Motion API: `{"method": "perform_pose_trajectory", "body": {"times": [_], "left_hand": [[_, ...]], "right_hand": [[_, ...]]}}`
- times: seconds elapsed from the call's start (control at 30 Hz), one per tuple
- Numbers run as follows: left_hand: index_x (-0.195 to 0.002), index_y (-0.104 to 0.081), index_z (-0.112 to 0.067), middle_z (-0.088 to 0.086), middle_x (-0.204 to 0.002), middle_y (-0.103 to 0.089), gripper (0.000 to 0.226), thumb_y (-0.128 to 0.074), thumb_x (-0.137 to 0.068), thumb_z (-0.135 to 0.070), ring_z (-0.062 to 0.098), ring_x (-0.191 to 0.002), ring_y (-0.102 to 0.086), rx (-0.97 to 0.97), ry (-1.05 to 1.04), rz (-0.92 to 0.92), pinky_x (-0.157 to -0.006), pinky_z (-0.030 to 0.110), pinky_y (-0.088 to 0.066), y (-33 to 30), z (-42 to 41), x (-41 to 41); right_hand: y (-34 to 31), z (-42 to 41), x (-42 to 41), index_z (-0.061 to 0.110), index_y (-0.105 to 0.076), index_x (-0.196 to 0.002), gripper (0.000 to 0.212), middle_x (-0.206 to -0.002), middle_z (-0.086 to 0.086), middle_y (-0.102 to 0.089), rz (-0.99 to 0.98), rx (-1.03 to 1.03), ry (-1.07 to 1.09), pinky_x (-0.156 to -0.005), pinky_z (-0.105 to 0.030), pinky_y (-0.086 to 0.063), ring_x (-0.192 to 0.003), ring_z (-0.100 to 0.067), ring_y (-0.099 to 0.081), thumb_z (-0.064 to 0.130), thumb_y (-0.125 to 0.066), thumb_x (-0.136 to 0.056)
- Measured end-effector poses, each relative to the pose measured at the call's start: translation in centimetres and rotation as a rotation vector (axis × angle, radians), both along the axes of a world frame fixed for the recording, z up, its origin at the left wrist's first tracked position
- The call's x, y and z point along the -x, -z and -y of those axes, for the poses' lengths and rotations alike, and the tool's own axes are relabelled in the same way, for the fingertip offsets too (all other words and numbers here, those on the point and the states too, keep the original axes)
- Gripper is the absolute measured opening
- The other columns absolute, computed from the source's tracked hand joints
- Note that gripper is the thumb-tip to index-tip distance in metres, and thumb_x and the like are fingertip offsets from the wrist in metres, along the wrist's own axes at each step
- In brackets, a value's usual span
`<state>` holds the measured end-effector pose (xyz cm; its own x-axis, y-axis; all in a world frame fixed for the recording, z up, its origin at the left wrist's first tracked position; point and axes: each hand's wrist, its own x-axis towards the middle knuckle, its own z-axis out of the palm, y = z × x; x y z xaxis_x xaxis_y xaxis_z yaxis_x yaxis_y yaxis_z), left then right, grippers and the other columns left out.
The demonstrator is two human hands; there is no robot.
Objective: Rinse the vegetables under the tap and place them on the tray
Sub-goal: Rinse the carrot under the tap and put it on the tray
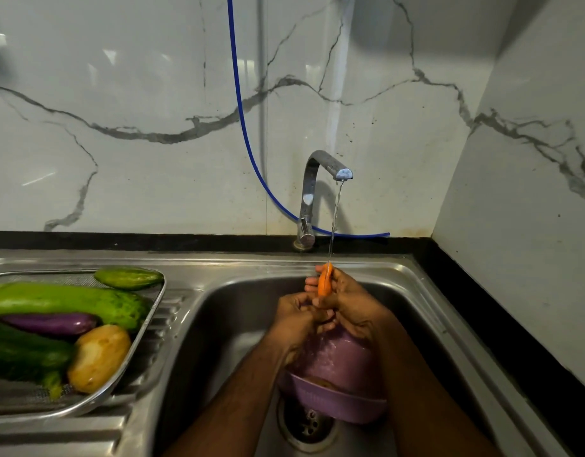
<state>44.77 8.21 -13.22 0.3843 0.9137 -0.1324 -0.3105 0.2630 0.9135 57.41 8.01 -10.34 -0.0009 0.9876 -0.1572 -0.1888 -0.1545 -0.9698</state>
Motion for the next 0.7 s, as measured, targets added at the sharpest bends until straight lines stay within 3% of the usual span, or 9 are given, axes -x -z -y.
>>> {"method": "perform_pose_trajectory", "body": {"times": [0.07, 0.17, 0.27, 0.37, 0.47, 0.53, 0.7], "left_hand": [[-0.091, -0.069, 0.003, 0.014, -0.077, -0.071, 0.020, -0.057, -0.087, 0.018, 0.019, -0.065, -0.070, -0.001, 0.003, -0.019, -0.064, 0.025, -0.060, -0.1, 0.2, -0.2], [-0.098, -0.067, 0.008, 0.019, -0.083, -0.067, 0.014, -0.053, -0.095, 0.008, 0.020, -0.062, -0.064, 0.032, -0.013, 0.004, -0.057, 0.022, -0.056, -0.4, 0.0, -0.2], [-0.111, -0.058, 0.011, 0.020, -0.082, -0.066, 0.020, -0.045, -0.103, -0.003, 0.020, -0.060, -0.063, 0.070, -0.029, 0.032, -0.055, 0.024, -0.056, -0.9, -0.3, -0.1], [-0.110, -0.056, 0.007, 0.018, -0.072, -0.068, 0.030, -0.039, -0.107, -0.017, 0.019, -0.052, -0.063, 0.071, -0.033, 0.040, -0.049, 0.024, -0.054, -1.1, -0.4, 0.2], [-0.110, -0.060, 0.004, 0.015, -0.070, -0.068, 0.039, -0.039, -0.107, -0.029, 0.019, -0.052, -0.063, 0.030, -0.026, -0.059, -0.050, 0.025, -0.053, -1.1, -0.1, 0.3], [-0.112, -0.062, 0.003, 0.014, -0.071, -0.068, 0.035, -0.046, -0.105, -0.027, 0.018, -0.055, -0.063, -0.014, -0.030, -0.091, -0.052, 0.025, -0.052, -0.9, 0.0, 0.4], [-0.116, -0.064, 0.005, 0.012, -0.075, -0.069, 0.025, -0.046, -0.104, -0.009, 0.013, -0.056, -0.063, -0.019, -0.036, -0.006, -0.053, 0.020, -0.052, -1.0, -0.1, 0.5]], "right_hand": [[0.4, -0.1, -0.1, 0.016, -0.055, -0.132, 0.051, -0.126, -0.010, -0.068, 0.057, 0.008, 0.008, -0.093, -0.040, -0.060, -0.116, -0.022, -0.068, -0.017, -0.056, -0.093], [0.9, -1.0, 0.2, 0.014, -0.061, -0.121, 0.018, -0.111, -0.010, -0.075, 0.094, 0.014, 0.209, -0.096, -0.053, -0.058, -0.101, -0.026, -0.075, 0.011, -0.055, -0.104], [1.1, -1.5, 0.0, 0.015, -0.067, -0.106, 0.025, -0.097, -0.006, -0.078, 0.169, 0.020, 0.369, -0.090, -0.052, -0.061, -0.092, -0.029, -0.077, 0.035, -0.052, -0.106], [1.0, -1.1, -0.5, 0.014, -0.070, -0.098, 0.027, -0.086, -0.008, -0.077, 0.226, 0.004, 0.451, -0.075, -0.045, -0.063, -0.083, -0.029, -0.075, 0.041, -0.068, -0.096], [1.0, -1.0, -0.7, 0.010, -0.068, -0.089, 0.036, -0.068, -0.004, -0.064, 0.230, 0.011, 0.541, -0.050, -0.029, -0.045, -0.055, -0.016, -0.056, 0.043, -0.081, -0.084], [1.1, -1.1, -0.6, 0.010, -0.066, -0.086, 0.037, -0.063, -0.005, -0.059, 0.186, 0.028, 0.580, -0.046, -0.026, -0.041, -0.048, -0.013, -0.049, 0.042, -0.084, -0.081], [1.0, -1.1, -0.7, 0.011, -0.064, -0.086, 0.030, -0.061, -0.005, -0.059, 0.083, 0.046, 0.592, -0.052, -0.029, -0.046, -0.050, -0.014, -0.052, 0.035, -0.081, -0.086]]}}
